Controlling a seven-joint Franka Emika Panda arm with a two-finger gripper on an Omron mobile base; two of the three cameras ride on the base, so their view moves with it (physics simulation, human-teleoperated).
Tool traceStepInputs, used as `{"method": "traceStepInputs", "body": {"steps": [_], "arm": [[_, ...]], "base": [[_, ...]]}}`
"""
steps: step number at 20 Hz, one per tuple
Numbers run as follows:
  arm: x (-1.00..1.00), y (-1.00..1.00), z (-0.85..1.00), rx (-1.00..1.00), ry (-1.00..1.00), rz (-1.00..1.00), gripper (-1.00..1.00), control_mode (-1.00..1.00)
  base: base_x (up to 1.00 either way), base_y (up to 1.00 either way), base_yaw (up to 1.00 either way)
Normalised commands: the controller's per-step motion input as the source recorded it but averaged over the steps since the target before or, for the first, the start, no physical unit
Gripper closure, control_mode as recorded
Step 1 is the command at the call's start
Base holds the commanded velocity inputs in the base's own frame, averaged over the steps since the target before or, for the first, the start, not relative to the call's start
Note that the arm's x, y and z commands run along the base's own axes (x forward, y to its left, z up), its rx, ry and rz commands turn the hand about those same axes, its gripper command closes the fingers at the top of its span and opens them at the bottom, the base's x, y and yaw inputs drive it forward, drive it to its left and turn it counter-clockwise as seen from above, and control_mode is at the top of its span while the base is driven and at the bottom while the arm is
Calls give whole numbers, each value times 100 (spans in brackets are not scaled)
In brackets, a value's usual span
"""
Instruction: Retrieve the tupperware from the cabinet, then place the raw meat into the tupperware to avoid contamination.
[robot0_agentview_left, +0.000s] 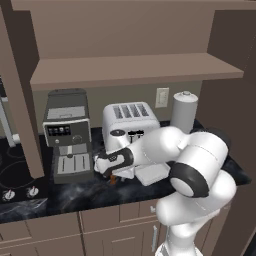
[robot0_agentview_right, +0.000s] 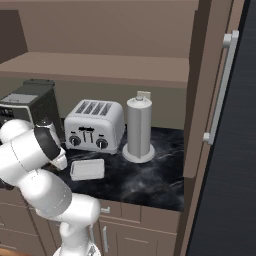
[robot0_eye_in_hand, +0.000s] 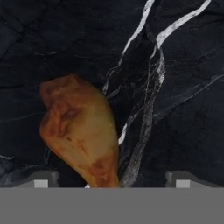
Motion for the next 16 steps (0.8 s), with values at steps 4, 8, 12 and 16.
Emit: {"method": "traceStepInputs", "body": {"steps": [4, 8, 12, 16], "arm": [[6, 5, -14, 0, 0, 0, 100, -100], [3, 6, -16, 0, 0, 0, 100, -100], [1, 7, -16, 0, 0, 0, 100, -100], [0, 6, -16, 0, 0, 0, 100, -100]], "base": [[0, 0, 0], [0, 0, 0], [0, 0, 0], [0, 0, 0]]}}
